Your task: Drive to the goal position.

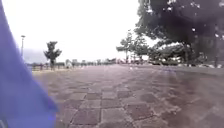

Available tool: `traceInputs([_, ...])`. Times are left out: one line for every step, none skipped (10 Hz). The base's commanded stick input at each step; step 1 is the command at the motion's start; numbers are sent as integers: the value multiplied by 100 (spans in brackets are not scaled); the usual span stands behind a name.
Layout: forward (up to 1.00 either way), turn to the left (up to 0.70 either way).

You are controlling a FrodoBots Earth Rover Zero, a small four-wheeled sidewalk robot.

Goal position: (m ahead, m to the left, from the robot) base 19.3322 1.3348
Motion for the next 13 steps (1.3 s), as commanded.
traceInputs([100, 34])
traceInputs([100, 40])
traceInputs([100, 11])
traceInputs([100, 0])
traceInputs([100, 0])
traceInputs([100, 0])
traceInputs([100, 0])
traceInputs([100, 0])
traceInputs([100, 0])
traceInputs([100, 0])
traceInputs([100, 0])
traceInputs([100, 0])
traceInputs([100, 0])
